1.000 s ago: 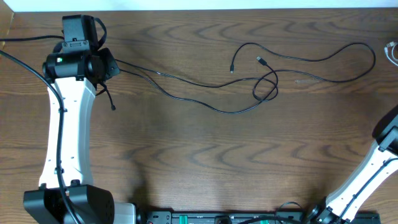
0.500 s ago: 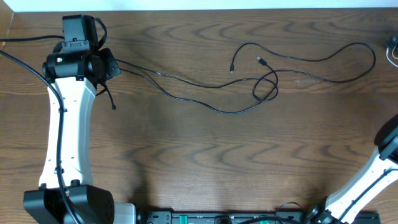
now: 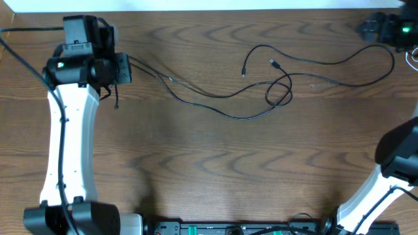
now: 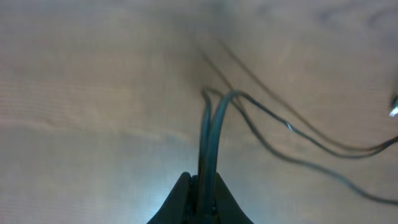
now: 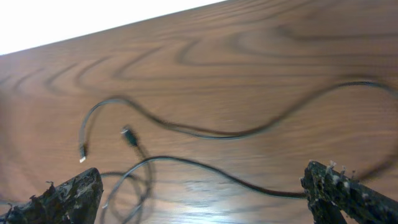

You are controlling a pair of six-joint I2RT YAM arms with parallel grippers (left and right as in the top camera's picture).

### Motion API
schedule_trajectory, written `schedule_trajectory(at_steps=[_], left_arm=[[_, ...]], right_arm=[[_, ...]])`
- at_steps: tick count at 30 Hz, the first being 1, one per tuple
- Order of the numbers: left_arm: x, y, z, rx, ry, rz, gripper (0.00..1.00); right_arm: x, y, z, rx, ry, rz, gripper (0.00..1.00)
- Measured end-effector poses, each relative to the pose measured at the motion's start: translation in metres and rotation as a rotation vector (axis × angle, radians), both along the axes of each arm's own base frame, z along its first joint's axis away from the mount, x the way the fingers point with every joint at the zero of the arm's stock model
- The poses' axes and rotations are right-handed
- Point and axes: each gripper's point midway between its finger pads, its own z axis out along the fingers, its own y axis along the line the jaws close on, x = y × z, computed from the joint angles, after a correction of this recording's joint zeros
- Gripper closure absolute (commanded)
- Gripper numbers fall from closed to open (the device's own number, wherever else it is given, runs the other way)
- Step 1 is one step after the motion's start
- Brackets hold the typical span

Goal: Untangle cables
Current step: 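Bring the right gripper back left over the black cables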

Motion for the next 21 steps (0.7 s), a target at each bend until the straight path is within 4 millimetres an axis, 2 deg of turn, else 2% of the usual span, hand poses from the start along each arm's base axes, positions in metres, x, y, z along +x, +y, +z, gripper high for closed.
schedule_trajectory(at_steps=[2,4,8,11,13,15,18,21], left_arm=[[0.006,-0.001,0.03,0.01,-0.103,-0.012,0.93],[0.008,-0.002,0.077,0.026,-0.259,-0.023,0.93],[-0.01,-0.003,0.16,0.055,-0.518,-0.021,0.92],[-0.023,0.006,0.195,0.068,-0.631,0.016,0.92],[-0.029,0.022,0.206,0.073,-0.662,0.068,0.92],[-0.031,0.038,0.207,0.077,-0.665,0.115,0.93],[-0.03,0.06,0.203,0.075,-0.65,0.166,0.92],[-0.029,0.069,0.194,0.053,-0.616,0.178,0.92]], right_arm=[[0.001,0.026,-0.002,0.007,0.015,0.052,0.01],[0.002,0.05,-0.003,0.011,0.025,0.099,0.01],[-0.001,0.092,-0.006,0.011,0.047,0.187,0.01],[-0.003,0.116,-0.008,0.001,0.057,0.238,0.01],[-0.005,0.13,-0.009,-0.007,0.065,0.265,0.01],[-0.007,0.143,-0.01,-0.014,0.069,0.29,0.01],[-0.009,0.158,-0.011,-0.023,0.07,0.322,0.01],[-0.011,0.17,-0.011,-0.025,0.075,0.346,0.01]])
